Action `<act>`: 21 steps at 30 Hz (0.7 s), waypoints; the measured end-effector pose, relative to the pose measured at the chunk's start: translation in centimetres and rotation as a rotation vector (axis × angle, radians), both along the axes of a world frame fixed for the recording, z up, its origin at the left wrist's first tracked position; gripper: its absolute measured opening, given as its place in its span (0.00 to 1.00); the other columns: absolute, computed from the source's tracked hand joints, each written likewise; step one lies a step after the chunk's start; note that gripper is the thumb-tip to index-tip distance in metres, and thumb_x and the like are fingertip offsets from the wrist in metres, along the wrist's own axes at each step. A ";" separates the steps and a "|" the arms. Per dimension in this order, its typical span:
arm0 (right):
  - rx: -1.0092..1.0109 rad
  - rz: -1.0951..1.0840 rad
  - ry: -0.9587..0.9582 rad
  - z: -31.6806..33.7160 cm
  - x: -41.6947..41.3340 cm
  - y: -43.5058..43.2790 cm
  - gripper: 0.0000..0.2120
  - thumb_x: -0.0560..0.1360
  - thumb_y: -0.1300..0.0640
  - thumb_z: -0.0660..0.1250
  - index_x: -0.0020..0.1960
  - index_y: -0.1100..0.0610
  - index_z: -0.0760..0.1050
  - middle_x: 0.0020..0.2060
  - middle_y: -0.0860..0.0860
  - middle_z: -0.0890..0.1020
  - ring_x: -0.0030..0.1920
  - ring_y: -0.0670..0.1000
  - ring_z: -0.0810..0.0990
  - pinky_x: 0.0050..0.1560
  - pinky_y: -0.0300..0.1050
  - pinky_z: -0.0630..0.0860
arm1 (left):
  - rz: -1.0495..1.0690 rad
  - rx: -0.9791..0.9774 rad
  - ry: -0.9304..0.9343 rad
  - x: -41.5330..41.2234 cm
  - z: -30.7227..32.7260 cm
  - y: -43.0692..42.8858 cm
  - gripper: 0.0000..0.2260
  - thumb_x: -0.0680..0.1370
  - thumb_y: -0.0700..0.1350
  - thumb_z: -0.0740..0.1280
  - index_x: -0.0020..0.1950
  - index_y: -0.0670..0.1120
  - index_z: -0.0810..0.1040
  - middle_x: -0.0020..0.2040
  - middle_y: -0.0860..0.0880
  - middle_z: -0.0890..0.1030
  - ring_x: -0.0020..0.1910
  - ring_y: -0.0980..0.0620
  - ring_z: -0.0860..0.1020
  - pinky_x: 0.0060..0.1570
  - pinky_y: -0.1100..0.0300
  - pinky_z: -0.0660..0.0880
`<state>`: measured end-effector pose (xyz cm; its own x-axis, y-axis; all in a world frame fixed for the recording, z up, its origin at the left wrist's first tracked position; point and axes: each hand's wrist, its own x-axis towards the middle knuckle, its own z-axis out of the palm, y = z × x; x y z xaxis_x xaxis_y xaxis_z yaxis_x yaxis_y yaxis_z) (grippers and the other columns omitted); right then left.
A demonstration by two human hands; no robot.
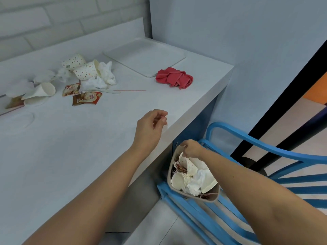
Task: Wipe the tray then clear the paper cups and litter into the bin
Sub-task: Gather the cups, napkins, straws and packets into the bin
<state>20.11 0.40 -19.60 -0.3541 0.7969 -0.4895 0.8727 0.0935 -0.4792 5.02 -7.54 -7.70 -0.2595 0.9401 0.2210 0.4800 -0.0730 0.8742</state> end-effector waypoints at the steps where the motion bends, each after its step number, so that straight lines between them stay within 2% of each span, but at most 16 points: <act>1: -0.002 0.020 -0.002 0.7 -0.2 0.1 0.20 0.74 0.67 0.63 0.66 0.61 0.72 0.62 0.57 0.76 0.60 0.57 0.76 0.58 0.44 0.73 | 0.006 -0.006 0.004 -0.3 0.1 0.0 0.08 0.79 0.38 0.62 0.55 0.44 0.78 0.47 0.52 0.79 0.44 0.60 0.79 0.45 0.78 0.72; 3: -0.038 0.054 -0.003 2.5 -0.6 0.3 0.17 0.76 0.66 0.61 0.64 0.62 0.73 0.58 0.58 0.78 0.53 0.56 0.78 0.52 0.44 0.75 | 0.018 -0.019 0.019 -1.1 0.2 0.1 0.08 0.79 0.38 0.62 0.55 0.44 0.78 0.48 0.52 0.79 0.43 0.60 0.79 0.44 0.79 0.71; 5: -0.099 0.102 -0.029 4.5 -1.1 0.7 0.15 0.77 0.62 0.61 0.62 0.64 0.74 0.49 0.59 0.79 0.44 0.54 0.77 0.45 0.44 0.75 | 0.031 -0.034 0.068 -2.1 0.2 0.2 0.08 0.79 0.39 0.62 0.55 0.44 0.78 0.48 0.52 0.78 0.44 0.57 0.78 0.44 0.77 0.71; 7: -0.200 0.132 -0.066 6.8 -1.8 1.1 0.15 0.77 0.63 0.60 0.62 0.66 0.73 0.41 0.58 0.75 0.38 0.53 0.74 0.37 0.42 0.73 | 0.056 -0.045 0.156 -3.5 0.1 0.4 0.08 0.79 0.40 0.62 0.55 0.44 0.79 0.48 0.51 0.76 0.43 0.57 0.74 0.42 0.77 0.68; 9: -0.264 0.169 -0.131 9.2 -2.5 1.5 0.15 0.77 0.65 0.60 0.62 0.67 0.72 0.46 0.58 0.77 0.43 0.56 0.78 0.37 0.41 0.76 | 0.105 -0.063 0.217 -5.4 0.1 0.5 0.08 0.79 0.40 0.62 0.54 0.44 0.79 0.47 0.50 0.75 0.41 0.57 0.72 0.39 0.74 0.66; 11: -0.289 0.169 -0.202 11.5 -3.2 1.7 0.15 0.78 0.62 0.60 0.64 0.64 0.70 0.50 0.57 0.77 0.49 0.55 0.80 0.40 0.44 0.78 | 0.172 -0.095 0.251 -7.7 0.0 0.6 0.08 0.79 0.41 0.62 0.53 0.42 0.79 0.47 0.47 0.74 0.42 0.55 0.71 0.42 0.72 0.64; 13: -0.339 0.164 -0.291 13.6 -4.0 1.8 0.15 0.79 0.57 0.60 0.63 0.62 0.71 0.46 0.54 0.78 0.45 0.52 0.80 0.39 0.45 0.79 | 0.232 -0.130 0.266 -10.3 0.1 0.5 0.08 0.79 0.40 0.61 0.53 0.41 0.79 0.49 0.44 0.74 0.44 0.53 0.71 0.46 0.67 0.65; 17: -0.372 0.251 -0.522 17.6 -6.4 1.9 0.13 0.81 0.52 0.57 0.48 0.59 0.76 0.38 0.53 0.82 0.36 0.49 0.82 0.34 0.39 0.75 | 0.304 -0.166 0.323 -15.1 0.4 0.6 0.08 0.78 0.38 0.61 0.53 0.39 0.78 0.53 0.40 0.74 0.44 0.51 0.71 0.47 0.62 0.66; 19: -0.316 0.270 -0.527 19.2 -8.3 1.7 0.15 0.80 0.51 0.58 0.43 0.58 0.77 0.34 0.52 0.82 0.30 0.46 0.82 0.29 0.34 0.72 | 0.330 -0.169 0.338 -17.4 0.5 0.9 0.08 0.77 0.37 0.62 0.52 0.38 0.79 0.56 0.40 0.74 0.46 0.48 0.73 0.50 0.60 0.68; 21: -0.227 0.282 -0.450 20.0 -10.3 1.4 0.13 0.80 0.52 0.59 0.41 0.58 0.76 0.32 0.52 0.81 0.28 0.47 0.79 0.27 0.33 0.69 | 0.351 -0.184 0.343 -19.5 0.5 1.1 0.07 0.77 0.36 0.63 0.52 0.39 0.79 0.59 0.39 0.73 0.53 0.43 0.74 0.54 0.57 0.69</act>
<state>9.76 1.76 0.44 -0.2546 0.5592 -0.7889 0.9516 0.2900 -0.1015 -14.48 -6.44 -7.18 -0.5075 0.8410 0.1878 0.7091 0.2837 0.6455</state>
